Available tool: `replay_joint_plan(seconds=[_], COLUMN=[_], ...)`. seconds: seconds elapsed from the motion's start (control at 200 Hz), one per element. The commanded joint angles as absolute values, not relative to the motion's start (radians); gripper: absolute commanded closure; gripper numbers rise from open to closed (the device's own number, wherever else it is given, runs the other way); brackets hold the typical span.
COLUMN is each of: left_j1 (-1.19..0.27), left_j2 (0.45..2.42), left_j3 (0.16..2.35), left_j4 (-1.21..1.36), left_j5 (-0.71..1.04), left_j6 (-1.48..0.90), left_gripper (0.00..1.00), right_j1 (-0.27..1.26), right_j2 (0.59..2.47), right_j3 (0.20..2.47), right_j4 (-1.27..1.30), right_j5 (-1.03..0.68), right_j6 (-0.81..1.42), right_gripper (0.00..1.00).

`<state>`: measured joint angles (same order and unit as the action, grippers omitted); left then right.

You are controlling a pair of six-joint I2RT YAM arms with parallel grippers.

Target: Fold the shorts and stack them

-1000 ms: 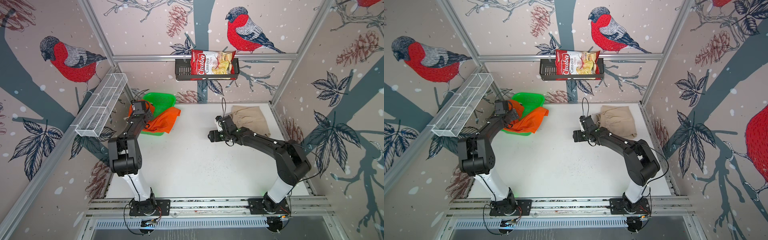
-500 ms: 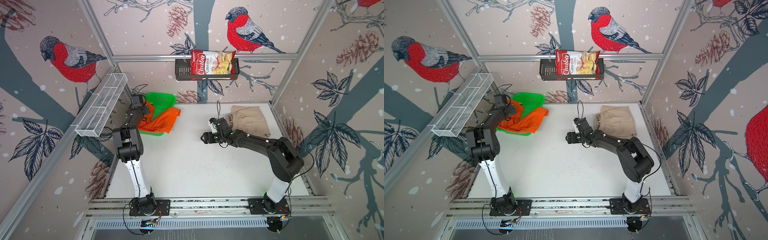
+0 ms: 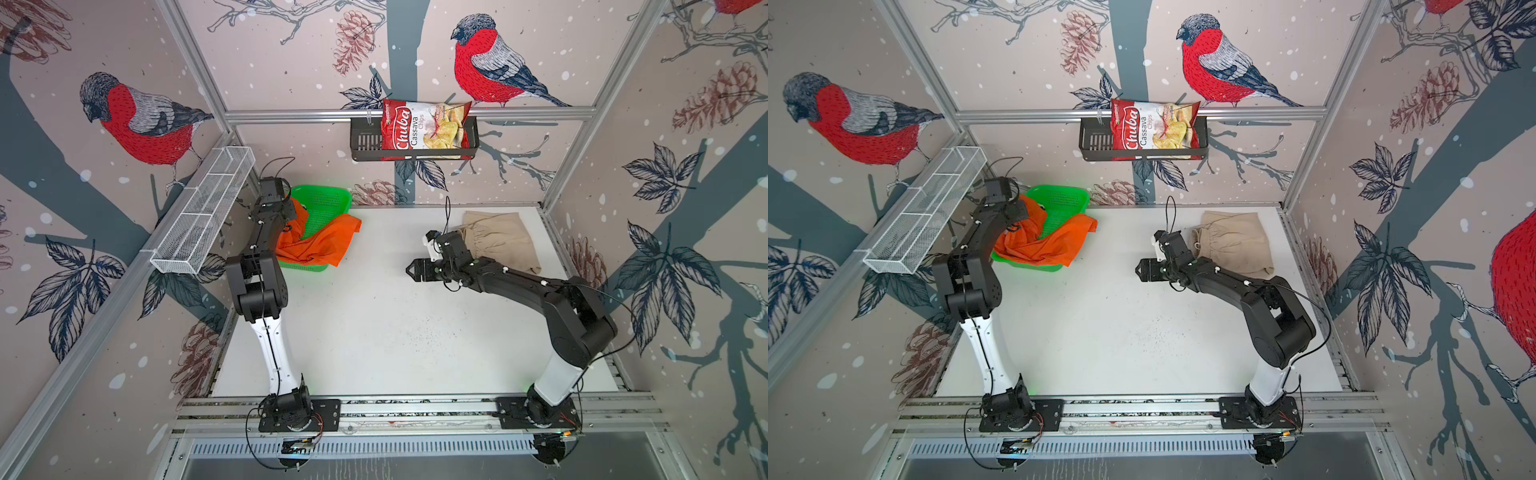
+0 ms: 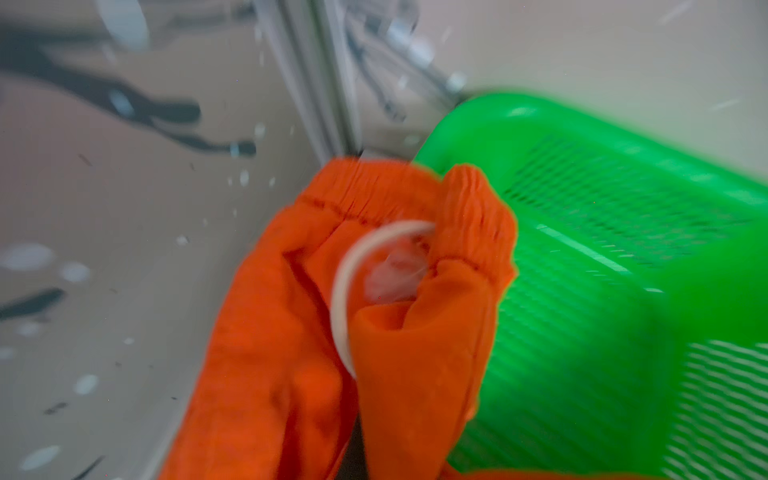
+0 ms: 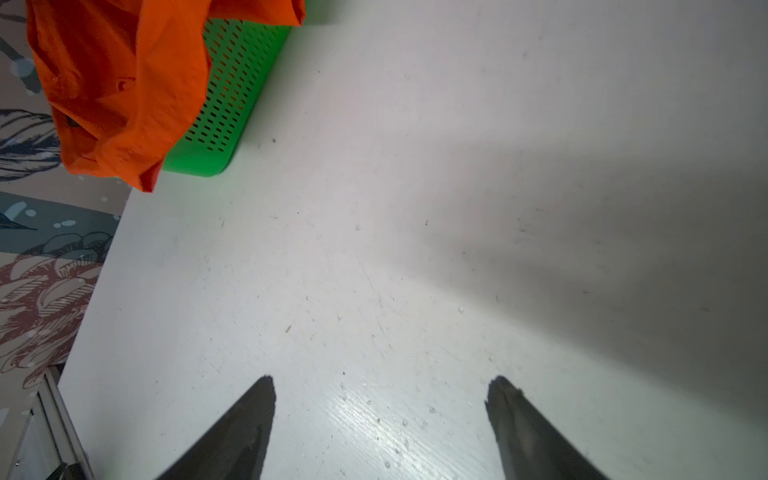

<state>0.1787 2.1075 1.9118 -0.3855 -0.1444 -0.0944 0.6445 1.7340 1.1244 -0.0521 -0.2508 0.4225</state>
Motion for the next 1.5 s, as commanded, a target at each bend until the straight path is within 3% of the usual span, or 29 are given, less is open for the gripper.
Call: replay_joint_plan(seconds=[0.0, 0.275, 0.425, 0.59, 0.775, 0.86, 1.081, 1.271, 1.296, 1.351, 1.381, 1.436, 1.496], left_j1=[0.143, -0.051, -0.216, -0.390, -0.487, -0.495, -0.494, -0.495, -0.495, -0.495, -0.494, -0.495, -0.495], left_j2=[1.974, 1.704, 1.614, 1.589, 1.580, 1.536, 1.368, 1.295, 1.289, 1.280, 1.277, 1.265, 1.232], left_j3=[1.925, 1.954, 1.998, 2.062, 2.118, 2.019, 1.516, 1.194, 1.159, 1.101, 1.088, 1.083, 1.082], left_j4=[-0.382, -0.375, -0.393, -0.395, -0.435, -0.395, -0.229, -0.243, -0.243, -0.247, -0.259, -0.278, -0.285], left_j5=[-0.026, 0.156, 0.148, 0.185, 0.216, 0.212, 0.100, -0.040, -0.051, -0.044, -0.034, -0.034, -0.058], left_j6=[-0.044, -0.008, 0.035, 0.078, 0.085, 0.063, -0.012, -0.034, -0.039, -0.050, -0.058, -0.090, -0.127], left_gripper=[1.00, 1.00, 1.00, 1.00, 1.00, 1.00, 1.00, 1.00, 0.88, 0.47, 0.30, 0.17, 0.15], right_j1=[0.633, 0.556, 0.500, 0.437, 0.405, 0.395, 0.407, 0.467, 0.471, 0.476, 0.475, 0.468, 0.458], right_j2=[1.694, 1.613, 1.556, 1.519, 1.469, 1.450, 1.442, 1.440, 1.438, 1.421, 1.410, 1.373, 1.336], right_j3=[1.130, 1.164, 1.171, 1.182, 1.187, 1.172, 1.088, 0.984, 0.981, 0.985, 0.989, 1.009, 1.041], right_j4=[0.004, -0.013, -0.026, -0.031, -0.044, -0.047, -0.054, -0.046, -0.054, -0.080, -0.094, -0.136, -0.181], right_j5=[-0.275, -0.313, -0.321, -0.358, -0.359, -0.359, -0.418, -0.414, -0.405, -0.386, -0.374, -0.333, -0.293], right_j6=[0.433, 0.421, 0.415, 0.427, 0.420, 0.416, 0.432, 0.454, 0.453, 0.446, 0.440, 0.422, 0.412], right_gripper=[0.19, 0.19, 0.19, 0.19, 0.19, 0.19, 0.18, 0.18, 0.19, 0.18, 0.18, 0.18, 0.17])
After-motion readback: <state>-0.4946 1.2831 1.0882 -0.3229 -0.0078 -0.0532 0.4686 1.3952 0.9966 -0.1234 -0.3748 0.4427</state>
